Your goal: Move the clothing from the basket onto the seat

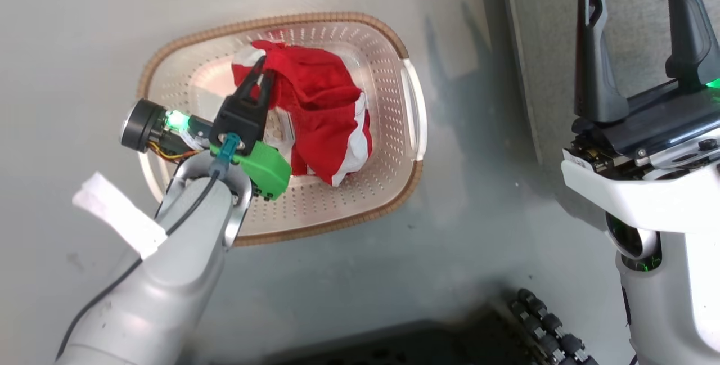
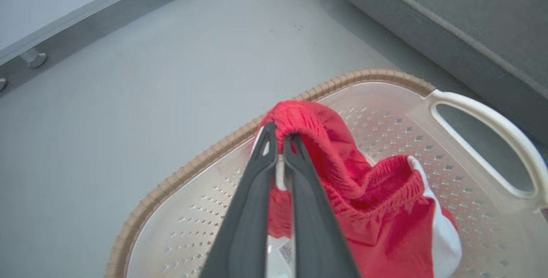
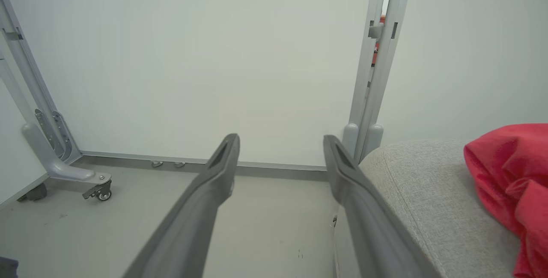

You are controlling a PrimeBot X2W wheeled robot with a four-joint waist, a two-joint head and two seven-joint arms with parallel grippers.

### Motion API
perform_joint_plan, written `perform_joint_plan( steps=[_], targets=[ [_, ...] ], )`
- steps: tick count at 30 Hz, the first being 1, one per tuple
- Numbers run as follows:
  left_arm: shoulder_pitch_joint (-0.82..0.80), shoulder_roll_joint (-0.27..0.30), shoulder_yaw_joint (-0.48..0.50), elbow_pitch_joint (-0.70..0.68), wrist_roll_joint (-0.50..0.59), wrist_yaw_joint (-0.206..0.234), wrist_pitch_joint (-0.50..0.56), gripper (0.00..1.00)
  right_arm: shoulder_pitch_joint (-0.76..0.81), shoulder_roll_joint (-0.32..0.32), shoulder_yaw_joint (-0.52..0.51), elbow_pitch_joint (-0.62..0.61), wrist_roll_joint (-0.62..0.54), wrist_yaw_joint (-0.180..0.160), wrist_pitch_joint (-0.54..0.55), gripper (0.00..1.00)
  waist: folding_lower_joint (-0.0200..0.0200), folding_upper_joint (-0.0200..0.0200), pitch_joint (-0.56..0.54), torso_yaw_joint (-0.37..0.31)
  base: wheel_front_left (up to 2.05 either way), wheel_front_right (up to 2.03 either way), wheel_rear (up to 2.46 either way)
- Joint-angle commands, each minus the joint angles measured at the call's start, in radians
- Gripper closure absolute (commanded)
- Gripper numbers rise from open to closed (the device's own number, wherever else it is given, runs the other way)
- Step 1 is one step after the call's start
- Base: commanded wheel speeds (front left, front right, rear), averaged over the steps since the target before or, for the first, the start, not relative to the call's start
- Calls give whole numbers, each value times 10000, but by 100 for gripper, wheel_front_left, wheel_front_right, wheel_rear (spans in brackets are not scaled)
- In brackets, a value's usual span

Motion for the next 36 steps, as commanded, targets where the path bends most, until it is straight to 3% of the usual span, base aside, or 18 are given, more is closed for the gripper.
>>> perform_joint_plan(
  steps=[1, 12, 19, 26, 36],
  targets=[
    [315, 102, 101, -297, 122, 83, -4, 100, 233, -13, -42, 86, 38, -10, -18, 0, 0, 0, -702, 238, 0, 0, 0],
    [2665, -178, 1472, -3376, 378, 335, -7, 100, 1324, -89, -65, 696, 162, -10, -16, 0, 0, 0, -3794, 541, 0, 0, 0],
    [4092, -521, 2419, -5497, 578, 175, -5, 100, 2266, -151, -91, 972, 327, -10, -18, 0, 0, 0, -5651, 802, 0, 0, 0],
    [4935, -759, 3028, -6744, 816, -38, -4, 100, 3175, -17, 91, 1357, 529, -10, -18, 0, 0, 0, -6829, 863, 0, 0, 0],
    [5788, -987, 3142, -7743, 1106, -392, -4, 100, 4362, 177, 768, 1998, 757, -10, -16, 0, 0, 0, -7820, 886, 0, 0, 0]
  ],
)
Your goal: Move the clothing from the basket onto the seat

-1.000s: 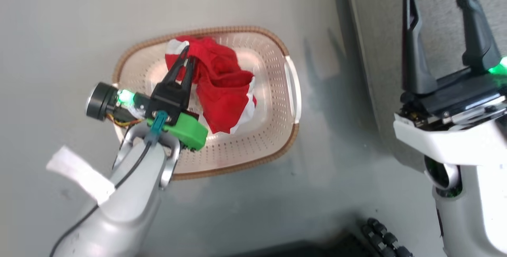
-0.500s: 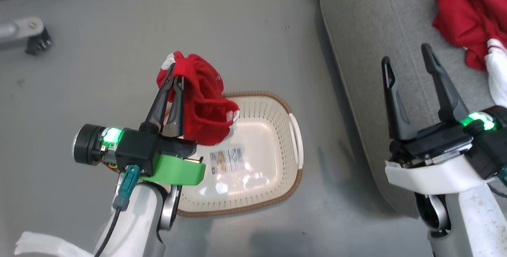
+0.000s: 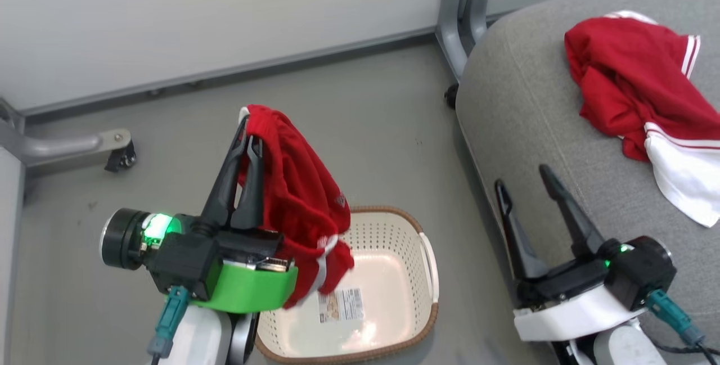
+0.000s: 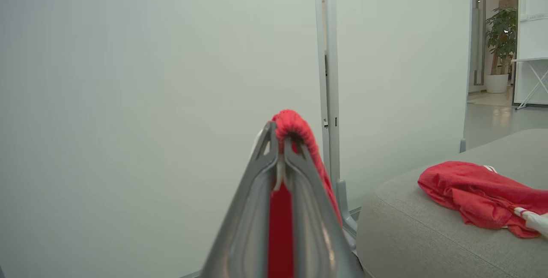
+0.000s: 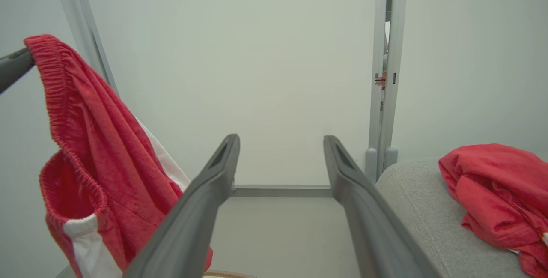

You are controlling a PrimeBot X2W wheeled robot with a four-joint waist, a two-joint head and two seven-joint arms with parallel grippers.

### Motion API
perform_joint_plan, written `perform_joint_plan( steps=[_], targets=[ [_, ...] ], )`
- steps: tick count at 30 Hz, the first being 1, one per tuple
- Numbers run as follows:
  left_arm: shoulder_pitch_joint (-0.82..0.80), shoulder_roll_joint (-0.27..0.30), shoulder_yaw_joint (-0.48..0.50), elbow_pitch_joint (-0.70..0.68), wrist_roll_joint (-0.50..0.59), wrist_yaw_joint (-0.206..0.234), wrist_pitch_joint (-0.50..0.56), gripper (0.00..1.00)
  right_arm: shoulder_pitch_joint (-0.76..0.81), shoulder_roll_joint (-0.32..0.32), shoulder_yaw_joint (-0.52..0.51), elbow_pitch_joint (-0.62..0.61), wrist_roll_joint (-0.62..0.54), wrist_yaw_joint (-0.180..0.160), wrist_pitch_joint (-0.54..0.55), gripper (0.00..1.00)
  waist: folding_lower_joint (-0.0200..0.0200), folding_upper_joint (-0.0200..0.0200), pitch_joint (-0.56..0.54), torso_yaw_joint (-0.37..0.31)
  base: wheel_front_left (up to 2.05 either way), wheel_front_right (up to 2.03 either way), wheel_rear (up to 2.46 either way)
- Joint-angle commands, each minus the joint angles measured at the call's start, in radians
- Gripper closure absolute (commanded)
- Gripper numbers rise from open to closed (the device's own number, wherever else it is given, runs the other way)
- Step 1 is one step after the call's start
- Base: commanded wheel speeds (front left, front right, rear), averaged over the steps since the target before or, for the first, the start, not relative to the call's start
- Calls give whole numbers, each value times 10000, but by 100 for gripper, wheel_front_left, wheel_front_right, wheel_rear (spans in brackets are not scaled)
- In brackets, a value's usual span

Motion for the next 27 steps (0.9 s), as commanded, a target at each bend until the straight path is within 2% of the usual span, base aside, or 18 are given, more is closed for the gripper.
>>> perform_joint_plan(
  steps=[1, 8, 17, 27],
  targets=[
    [214, -34, -13, -149, 157, -61, -4, 100, 221, -12, 79, 83, 8, -10, -16, 0, 1, 0, -602, 112, 0, 0, 0],
    [493, -190, -310, -555, 93, -312, -4, 100, 364, -252, 785, 442, 114, -10, -18, 0, 1, 0, -776, 227, 0, 0, 0],
    [477, -313, -1063, -573, 66, -699, -4, 100, -373, -770, 2893, 853, 1035, -10, -16, 0, 1, 0, -920, 319, 0, 0, 0],
    [7, -364, -2203, -365, 10, -1283, -4, 100, -1022, -886, 3685, 1862, 784, -10, -16, 0, 1, 0, -911, 431, 0, 0, 0]
  ],
)
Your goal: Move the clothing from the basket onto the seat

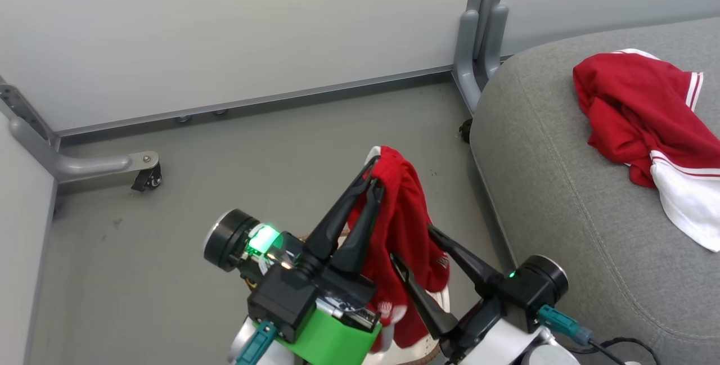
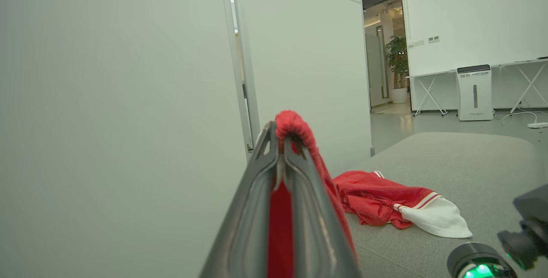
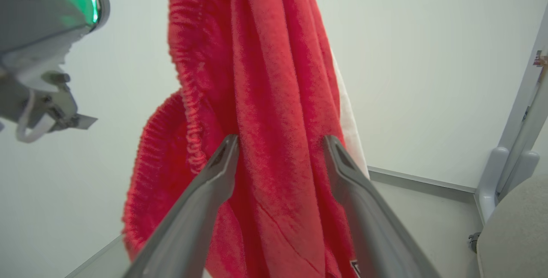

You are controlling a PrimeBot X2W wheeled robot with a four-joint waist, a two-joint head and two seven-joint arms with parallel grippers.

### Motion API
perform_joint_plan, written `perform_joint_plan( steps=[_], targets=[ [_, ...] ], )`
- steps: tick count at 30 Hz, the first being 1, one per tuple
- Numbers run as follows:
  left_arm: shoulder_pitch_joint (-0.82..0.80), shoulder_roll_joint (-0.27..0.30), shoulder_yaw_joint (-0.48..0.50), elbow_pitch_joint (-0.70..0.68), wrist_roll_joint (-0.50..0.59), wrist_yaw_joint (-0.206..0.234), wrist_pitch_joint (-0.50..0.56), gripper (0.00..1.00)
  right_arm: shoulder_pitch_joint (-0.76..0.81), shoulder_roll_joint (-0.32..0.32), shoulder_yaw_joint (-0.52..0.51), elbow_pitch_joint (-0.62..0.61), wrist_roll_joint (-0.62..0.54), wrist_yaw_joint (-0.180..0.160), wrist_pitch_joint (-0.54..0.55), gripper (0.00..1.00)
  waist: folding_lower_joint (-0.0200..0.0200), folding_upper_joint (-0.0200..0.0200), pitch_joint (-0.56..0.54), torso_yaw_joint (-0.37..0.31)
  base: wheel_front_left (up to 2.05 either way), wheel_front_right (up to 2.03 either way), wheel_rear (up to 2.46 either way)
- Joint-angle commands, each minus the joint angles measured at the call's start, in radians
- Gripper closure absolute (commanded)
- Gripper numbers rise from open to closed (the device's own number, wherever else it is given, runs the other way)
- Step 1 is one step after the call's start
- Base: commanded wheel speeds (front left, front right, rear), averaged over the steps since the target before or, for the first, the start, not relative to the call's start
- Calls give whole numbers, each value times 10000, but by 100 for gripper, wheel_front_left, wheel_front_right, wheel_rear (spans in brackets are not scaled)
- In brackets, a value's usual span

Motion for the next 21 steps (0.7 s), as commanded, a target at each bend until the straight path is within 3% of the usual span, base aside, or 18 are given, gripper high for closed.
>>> perform_joint_plan(
  steps=[1, 9, 10, 11, 12, 21],
  targets=[
    [-191, -7, -104, 6, -48, -71, -4, 100, -88, -123, 104, 215, -39, -10, -16, 0, 1, 0, 14, 21, 0, 0, 0],
    [-291, -27, -481, -112, -257, -120, -4, 100, 111, -151, 521, 1529, 432, -11, -18, 0, 1, 0, 39, 144, 0, 0, 0],
    [-302, -29, -505, -123, -286, -116, -4, 100, 90, -166, 601, 1593, 479, -11, -18, 31, 1, 0, 45, 159, 0, 0, 0],
    [-315, -28, -525, -133, -309, -104, -4, 100, 64, -174, 650, 1645, 519, -11, -17, 78, 1, 0, 56, 174, 0, 0, 0],
    [-322, -29, -528, -125, -312, -94, -4, 100, 68, -183, 684, 1723, 565, -11, -17, 100, 1, 0, 62, 184, 0, 0, 0],
    [-39, -30, -255, 195, -395, 155, -4, 100, -46, -287, 822, 1509, 823, -11, -16, 100, 1, 0, 116, 191, 0, 0, 0]
  ],
)
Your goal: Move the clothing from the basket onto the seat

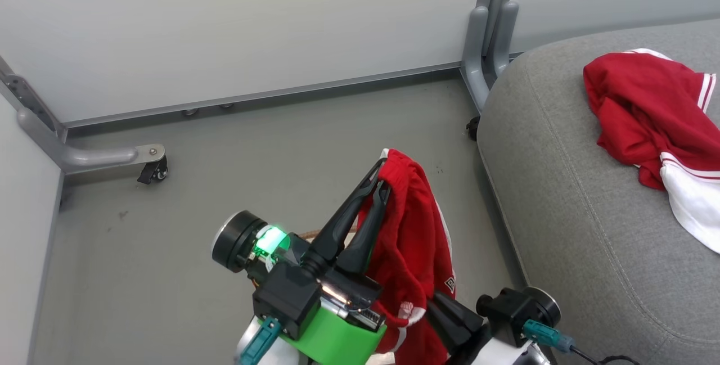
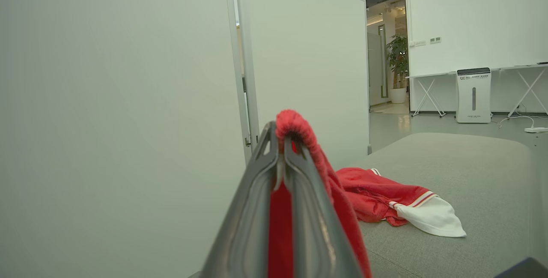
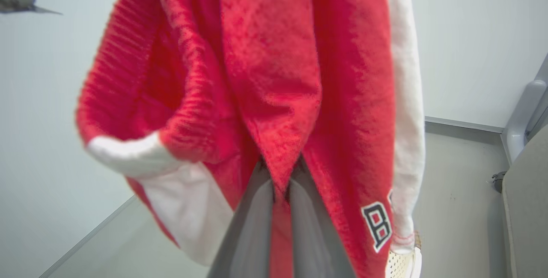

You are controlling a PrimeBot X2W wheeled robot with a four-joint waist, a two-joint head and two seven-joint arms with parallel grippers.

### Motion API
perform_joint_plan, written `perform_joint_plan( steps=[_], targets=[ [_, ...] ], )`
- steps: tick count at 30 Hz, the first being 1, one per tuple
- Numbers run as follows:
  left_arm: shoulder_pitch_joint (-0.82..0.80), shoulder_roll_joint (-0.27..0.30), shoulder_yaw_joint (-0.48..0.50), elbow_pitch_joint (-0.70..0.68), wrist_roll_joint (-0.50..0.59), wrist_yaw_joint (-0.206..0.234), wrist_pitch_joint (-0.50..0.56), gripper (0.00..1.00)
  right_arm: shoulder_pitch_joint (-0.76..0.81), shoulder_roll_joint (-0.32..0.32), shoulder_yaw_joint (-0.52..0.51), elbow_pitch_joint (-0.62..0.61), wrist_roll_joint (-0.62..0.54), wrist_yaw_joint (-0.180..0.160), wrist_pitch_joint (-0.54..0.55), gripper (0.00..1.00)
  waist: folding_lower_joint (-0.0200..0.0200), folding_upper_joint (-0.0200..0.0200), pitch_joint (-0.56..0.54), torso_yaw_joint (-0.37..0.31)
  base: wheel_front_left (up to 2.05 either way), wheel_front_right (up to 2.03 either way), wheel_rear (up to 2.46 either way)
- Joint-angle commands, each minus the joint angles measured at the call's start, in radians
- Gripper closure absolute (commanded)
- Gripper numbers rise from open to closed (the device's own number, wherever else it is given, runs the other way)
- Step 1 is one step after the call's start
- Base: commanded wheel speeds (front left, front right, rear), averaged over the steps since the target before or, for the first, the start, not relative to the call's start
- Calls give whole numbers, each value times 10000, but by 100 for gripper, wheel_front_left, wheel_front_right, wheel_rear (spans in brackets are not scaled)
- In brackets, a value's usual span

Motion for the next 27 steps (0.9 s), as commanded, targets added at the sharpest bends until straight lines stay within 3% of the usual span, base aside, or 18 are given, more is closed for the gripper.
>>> perform_joint_plan(
  steps=[1, 6, 7, 8, 27],
  targets=[
    [99, -16, 56, 38, -77, 75, -4, 100, -66, -65, -38, -122, 67, -11, -19, 100, 1, 0, 21, 3, 0, 0, 0],
    [224, -15, 229, 179, -105, 134, -4, 100, -28, -99, -176, -445, 98, -11, -19, 100, 1, 0, 92, 25, 0, 0, 0],
    [245, -14, 258, 219, -112, 154, -4, 56, -14, -93, -204, -499, 107, -11, -19, 100, 1, 0, 102, 32, 0, 0, 0],
    [251, -14, 296, 258, -75, 180, -4, 0, 8, -90, -235, -550, 116, -11, -19, 100, 1, 0, 111, 42, 0, 0, 0],
    [478, 21, 845, 1128, -4, 85, -3, 0, -14, 108, -739, -1691, 137, -11, -19, 100, 1, 0, 206, -28, 0, 0, 0]
  ],
)
